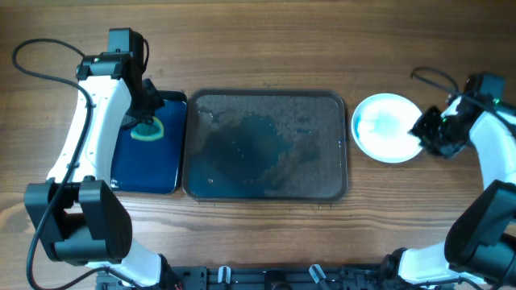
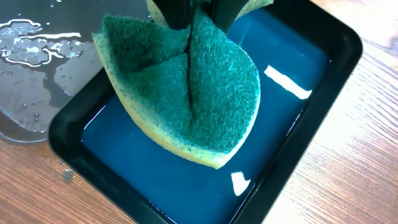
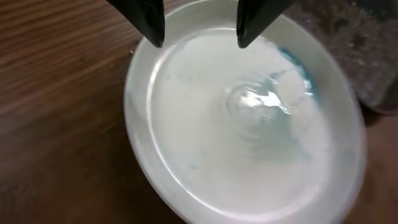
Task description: Clean dirty plates on tray and stack at the side
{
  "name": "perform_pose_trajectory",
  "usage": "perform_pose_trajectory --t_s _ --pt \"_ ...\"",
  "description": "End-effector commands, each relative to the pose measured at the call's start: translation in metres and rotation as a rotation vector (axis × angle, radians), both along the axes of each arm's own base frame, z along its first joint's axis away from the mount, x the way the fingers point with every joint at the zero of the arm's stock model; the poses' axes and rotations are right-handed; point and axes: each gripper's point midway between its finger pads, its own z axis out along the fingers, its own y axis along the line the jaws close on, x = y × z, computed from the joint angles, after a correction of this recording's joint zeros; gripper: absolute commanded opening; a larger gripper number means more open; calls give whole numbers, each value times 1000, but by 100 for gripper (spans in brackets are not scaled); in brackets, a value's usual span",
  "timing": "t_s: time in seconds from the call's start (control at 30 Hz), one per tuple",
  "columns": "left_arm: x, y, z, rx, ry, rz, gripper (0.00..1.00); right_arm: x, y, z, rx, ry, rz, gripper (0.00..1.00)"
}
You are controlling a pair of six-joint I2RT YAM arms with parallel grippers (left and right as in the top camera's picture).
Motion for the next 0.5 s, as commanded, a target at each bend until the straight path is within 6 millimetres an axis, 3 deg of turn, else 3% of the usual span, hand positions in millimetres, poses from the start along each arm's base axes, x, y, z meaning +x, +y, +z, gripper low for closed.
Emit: perform_pose_trajectory --t_s 0.0,0.1,0.17,0.33,0.47 --pt "-2 -1 4 13 17 -109 4 32 25 61 -29 -170 167 43" --pt "-15 3 -11 39 92 -207 4 46 51 83 -44 -229 247 48" --pt "-24 8 -24 46 121 -196 4 52 66 87 -46 -249 288 51" --pt "-31 11 -49 41 128 -170 61 53 78 86 -82 -246 330 52" --pt "-21 4 -31 5 96 -178 83 53 81 87 -86 -252 366 52"
